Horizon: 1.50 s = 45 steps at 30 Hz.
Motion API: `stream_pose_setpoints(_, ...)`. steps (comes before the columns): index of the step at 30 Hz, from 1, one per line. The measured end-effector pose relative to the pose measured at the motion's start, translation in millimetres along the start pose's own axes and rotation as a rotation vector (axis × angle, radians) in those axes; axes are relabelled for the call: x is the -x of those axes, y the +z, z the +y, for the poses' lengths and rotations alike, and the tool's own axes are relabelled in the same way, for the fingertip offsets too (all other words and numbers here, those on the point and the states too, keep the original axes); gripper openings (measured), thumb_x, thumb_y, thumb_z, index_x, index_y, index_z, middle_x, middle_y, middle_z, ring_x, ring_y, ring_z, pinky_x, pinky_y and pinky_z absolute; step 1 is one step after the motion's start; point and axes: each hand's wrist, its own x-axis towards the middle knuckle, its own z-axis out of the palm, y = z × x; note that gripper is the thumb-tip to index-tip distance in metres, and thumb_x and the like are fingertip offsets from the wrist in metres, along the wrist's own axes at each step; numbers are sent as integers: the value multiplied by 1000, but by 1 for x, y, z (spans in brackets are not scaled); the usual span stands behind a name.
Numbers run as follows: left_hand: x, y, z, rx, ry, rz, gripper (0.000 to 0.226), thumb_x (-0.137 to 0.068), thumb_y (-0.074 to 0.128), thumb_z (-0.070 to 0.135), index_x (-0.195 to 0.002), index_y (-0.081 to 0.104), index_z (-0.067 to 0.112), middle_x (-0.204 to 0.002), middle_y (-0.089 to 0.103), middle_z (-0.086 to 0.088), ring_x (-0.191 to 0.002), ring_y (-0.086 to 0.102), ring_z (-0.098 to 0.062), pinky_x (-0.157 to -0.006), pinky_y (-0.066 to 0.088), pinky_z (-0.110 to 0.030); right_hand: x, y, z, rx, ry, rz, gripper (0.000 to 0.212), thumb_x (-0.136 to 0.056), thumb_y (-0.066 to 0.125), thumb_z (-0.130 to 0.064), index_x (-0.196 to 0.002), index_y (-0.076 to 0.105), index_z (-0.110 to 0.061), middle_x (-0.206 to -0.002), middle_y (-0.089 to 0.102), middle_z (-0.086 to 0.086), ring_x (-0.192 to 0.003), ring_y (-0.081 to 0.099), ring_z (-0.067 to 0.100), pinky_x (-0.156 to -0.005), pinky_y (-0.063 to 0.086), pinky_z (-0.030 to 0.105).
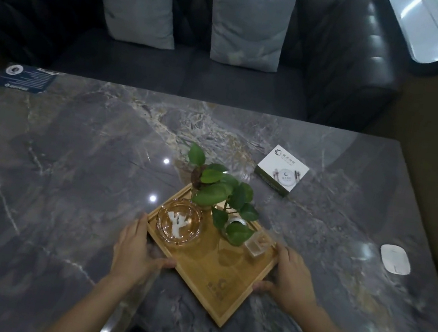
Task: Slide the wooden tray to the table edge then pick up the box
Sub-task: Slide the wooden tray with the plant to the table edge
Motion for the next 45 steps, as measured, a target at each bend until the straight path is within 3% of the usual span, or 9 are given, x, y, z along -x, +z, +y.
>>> stream_pose_setpoints(8,10,11,16,13,31,-30,144,-41,94,60,-158,23,14,-162,31,-7,-149,26,-29,-119,31,-53,23,2,20,-10,59,11,121,-58,80,-63,-152,20,-15,-150,36,4,-140,33,23,-116,31,37)
stream_pose_setpoints(20,10,41,59,-15,115,-90,141,-44,90,65,-158,23,16,-160,34,-10,-149,28,-30,-117,33,-53,49,-7,64,-66,175,50,110,-60,81,-57,-148,28,-17,-146,43,2,-135,39,22,-111,38,39)
stream_pose_setpoints(27,11,60,94,56,187,-46,128,-31,94,59,-143,46,23,-142,53,-2,-135,45,-27,-108,41,-52,61,-22,94,-119,250,38,113,-56,81,-62,-147,29,-19,-143,45,3,-133,41,22,-109,39,41)
stream_pose_setpoints(33,6,81,136,118,216,-57,112,-26,98,43,-128,61,19,-127,64,-3,-123,53,-28,-100,45,-47,73,-34,129,-137,302,71,100,-57,85,-55,-139,39,-19,-135,50,3,-126,44,21,-105,39,36)
stream_pose_setpoints(42,-8,105,166,-20,222,-49,92,-30,97,50,-111,63,24,-110,66,1,-107,55,-24,-86,48,-42,77,-49,160,-196,357,56,98,-57,87,-48,-138,40,-18,-139,47,4,-131,42,23,-109,38,41)
stream_pose_setpoints(45,-14,108,174,-4,221,-46,85,-30,98,44,-106,65,24,-105,66,2,-101,54,-21,-80,46,-39,79,-49,168,-227,362,59,99,-56,88,-46,-137,40,-16,-137,48,6,-129,43,25,-107,39,42)
